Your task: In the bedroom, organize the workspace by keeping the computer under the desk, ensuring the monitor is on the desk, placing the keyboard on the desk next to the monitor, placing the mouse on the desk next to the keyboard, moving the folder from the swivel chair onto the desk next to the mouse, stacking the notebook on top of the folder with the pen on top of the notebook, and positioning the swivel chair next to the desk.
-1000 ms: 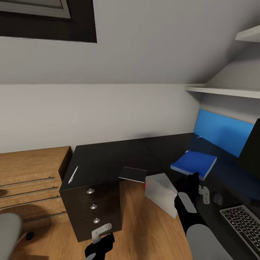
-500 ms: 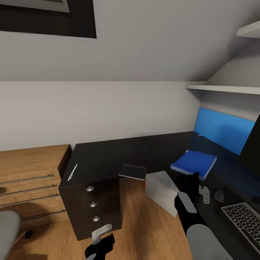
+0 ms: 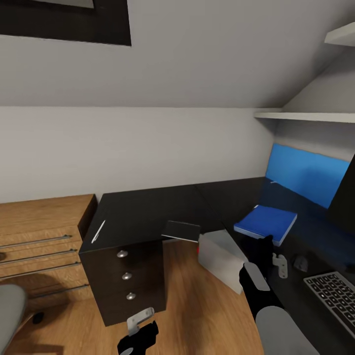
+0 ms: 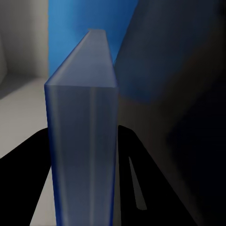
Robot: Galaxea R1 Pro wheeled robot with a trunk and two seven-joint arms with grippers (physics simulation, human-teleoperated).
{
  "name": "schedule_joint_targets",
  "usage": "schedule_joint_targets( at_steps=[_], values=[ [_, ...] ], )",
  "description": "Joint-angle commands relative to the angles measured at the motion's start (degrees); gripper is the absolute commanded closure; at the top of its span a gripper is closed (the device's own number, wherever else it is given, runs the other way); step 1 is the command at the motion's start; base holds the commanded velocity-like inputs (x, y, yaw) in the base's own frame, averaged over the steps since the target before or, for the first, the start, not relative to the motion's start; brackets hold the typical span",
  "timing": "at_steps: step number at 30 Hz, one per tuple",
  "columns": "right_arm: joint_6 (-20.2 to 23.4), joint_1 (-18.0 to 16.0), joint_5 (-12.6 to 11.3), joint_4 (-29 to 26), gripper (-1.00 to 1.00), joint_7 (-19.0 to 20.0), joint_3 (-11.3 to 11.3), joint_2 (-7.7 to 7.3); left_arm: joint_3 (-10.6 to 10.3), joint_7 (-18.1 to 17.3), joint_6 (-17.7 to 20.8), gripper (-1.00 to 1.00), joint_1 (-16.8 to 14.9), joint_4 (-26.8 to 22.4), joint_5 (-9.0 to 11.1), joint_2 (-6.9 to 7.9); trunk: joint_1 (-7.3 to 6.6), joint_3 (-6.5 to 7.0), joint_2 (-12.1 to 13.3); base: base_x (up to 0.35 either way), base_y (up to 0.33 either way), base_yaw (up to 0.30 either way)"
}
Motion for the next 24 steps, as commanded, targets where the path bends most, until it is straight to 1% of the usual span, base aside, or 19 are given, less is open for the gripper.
schedule_joint_targets(
  at_steps=[1,3,12,22,24],
  values=[
    [-0.02,-0.06,-0.51,0.00,1.00,0.59,-0.15,0.05,-0.09,0.37,0.26,-1.00,-0.05,-0.08,0.17,0.02,0.22,-0.24,-0.45,0.000,0.000,0.000],
    [-0.03,-0.06,-0.51,0.04,1.00,0.60,-0.15,0.07,-0.09,0.37,0.25,-1.00,-0.05,-0.08,0.16,0.02,0.66,-0.60,-1.25,0.000,0.000,0.000],
    [-0.01,0.01,-0.60,0.08,1.00,0.55,-0.15,0.07,-0.09,0.37,0.22,-1.00,-0.05,-0.08,0.16,0.01,0.66,-0.92,-1.25,0.000,0.000,-0.085],
    [-0.01,0.02,-0.59,0.14,1.00,0.52,-0.15,0.05,-0.09,0.37,0.22,-1.00,-0.05,-0.08,0.16,-0.05,0.66,-0.95,-1.25,0.000,0.000,-0.006],
    [-0.01,0.02,-0.64,0.95,1.00,0.52,-0.21,0.03,-0.09,0.37,0.22,-1.00,-0.05,-0.08,0.16,-0.04,0.66,-0.95,-1.25,0.000,0.000,0.000]
  ],
)
